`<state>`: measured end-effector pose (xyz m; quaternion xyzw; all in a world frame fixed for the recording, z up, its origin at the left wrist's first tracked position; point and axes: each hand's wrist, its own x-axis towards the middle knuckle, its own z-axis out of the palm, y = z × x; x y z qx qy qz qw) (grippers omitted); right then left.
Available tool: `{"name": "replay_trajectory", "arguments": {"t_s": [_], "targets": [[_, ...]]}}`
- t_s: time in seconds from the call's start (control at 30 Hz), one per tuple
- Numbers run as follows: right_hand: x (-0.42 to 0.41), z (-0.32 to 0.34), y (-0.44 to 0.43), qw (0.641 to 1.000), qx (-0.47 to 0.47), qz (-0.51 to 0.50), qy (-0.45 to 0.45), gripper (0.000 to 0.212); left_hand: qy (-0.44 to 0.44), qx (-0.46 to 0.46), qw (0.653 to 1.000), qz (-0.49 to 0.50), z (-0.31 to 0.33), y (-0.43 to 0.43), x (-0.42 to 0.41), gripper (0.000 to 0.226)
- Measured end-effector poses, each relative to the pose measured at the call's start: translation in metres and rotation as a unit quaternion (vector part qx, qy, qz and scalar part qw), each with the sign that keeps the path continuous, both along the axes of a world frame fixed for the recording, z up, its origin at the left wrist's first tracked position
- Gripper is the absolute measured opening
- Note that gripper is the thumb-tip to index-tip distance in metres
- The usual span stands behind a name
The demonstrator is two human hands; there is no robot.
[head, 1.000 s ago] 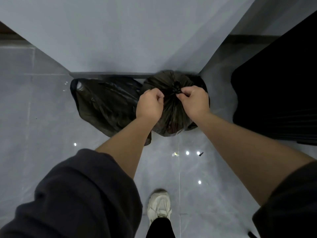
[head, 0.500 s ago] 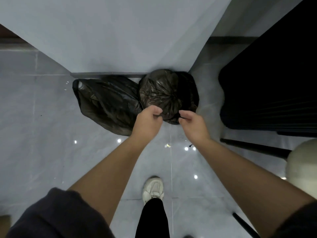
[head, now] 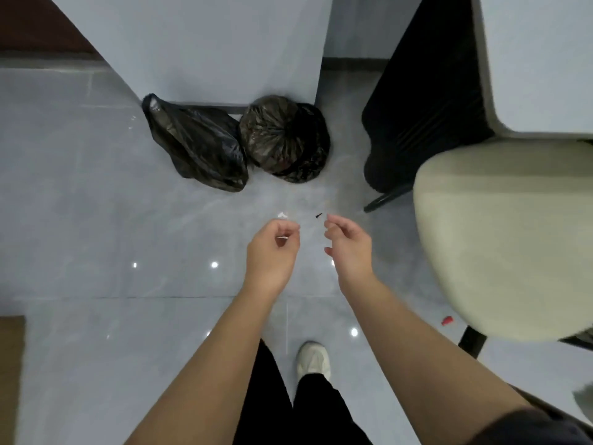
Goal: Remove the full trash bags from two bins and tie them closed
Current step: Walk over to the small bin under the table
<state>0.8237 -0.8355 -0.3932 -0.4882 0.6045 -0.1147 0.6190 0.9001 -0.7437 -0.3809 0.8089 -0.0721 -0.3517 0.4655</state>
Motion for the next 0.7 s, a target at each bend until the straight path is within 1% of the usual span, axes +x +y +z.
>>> {"name": "replay_trajectory", "arguments": {"t_s": [0.1, 0.2, 0.37, 0.5, 0.7], "targets": [[-0.049, 0.025, 0.027, 0.999, 0.022, -0.019, -0.013, 0.023, 0.012, 0.001, 1.0, 0.022, 0.018, 0.029, -0.056, 0.015], [-0.094, 0.045, 0.047, 0.999, 0.024, -0.013, -0.027, 0.023, 0.013, -0.002, 1.0, 0.027, 0.038, 0.052, -0.106, 0.017], [-0.174, 0.058, 0.069, 0.998, 0.02, 0.043, -0.045, 0.021, 0.025, -0.012, 0.999, 0.032, 0.059, 0.078, -0.193, 0.016], [-0.261, 0.066, 0.08, 0.994, 0.001, 0.092, -0.06, 0.016, 0.019, -0.013, 0.999, 0.042, 0.069, 0.092, -0.277, 0.016], [-0.408, 0.103, 0.081, 0.991, 0.016, 0.131, -0.031, 0.017, 0.046, 0.001, 0.997, 0.069, 0.111, 0.101, -0.409, 0.013]]}}
